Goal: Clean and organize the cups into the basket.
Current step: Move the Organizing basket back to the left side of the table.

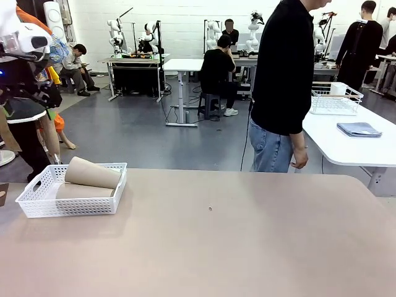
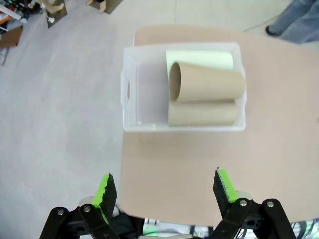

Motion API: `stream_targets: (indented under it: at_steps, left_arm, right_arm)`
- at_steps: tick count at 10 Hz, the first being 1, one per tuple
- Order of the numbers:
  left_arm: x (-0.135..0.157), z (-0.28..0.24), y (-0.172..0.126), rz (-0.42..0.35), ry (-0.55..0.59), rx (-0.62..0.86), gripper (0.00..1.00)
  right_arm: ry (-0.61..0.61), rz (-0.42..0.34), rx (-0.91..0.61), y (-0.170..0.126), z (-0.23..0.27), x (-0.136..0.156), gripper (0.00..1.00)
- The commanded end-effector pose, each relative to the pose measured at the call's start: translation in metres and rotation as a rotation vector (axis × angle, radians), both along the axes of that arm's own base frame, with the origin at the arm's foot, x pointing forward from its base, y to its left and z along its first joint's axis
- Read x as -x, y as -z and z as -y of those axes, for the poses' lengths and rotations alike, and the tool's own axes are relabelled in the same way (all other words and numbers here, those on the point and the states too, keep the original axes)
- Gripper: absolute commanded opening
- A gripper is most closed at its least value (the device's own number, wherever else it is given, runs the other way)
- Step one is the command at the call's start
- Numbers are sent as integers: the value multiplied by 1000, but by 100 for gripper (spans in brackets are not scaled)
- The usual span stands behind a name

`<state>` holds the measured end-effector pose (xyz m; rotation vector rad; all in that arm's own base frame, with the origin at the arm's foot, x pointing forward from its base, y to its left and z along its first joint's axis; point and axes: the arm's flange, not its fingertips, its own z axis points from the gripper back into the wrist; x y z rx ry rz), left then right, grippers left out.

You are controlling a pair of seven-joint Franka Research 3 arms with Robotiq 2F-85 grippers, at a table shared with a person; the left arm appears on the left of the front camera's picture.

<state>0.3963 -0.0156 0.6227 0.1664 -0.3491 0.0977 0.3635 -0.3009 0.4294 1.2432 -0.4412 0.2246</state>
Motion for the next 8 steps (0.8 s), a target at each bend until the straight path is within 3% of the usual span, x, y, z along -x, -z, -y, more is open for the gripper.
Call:
stream_targets:
  at_steps: [1,3,8]
  left_arm:
    - [32,-20,36,-79,36,9,100]
    - [57,-40,54,-138,63,58,100]
    - [45,-26,50,-117,38,17,100]
  right_arm:
    - [-2,4,0,0,0,0,100]
    - [-2,4,0,0,0,0,100]
    - [-2,4,0,0,0,0,100]
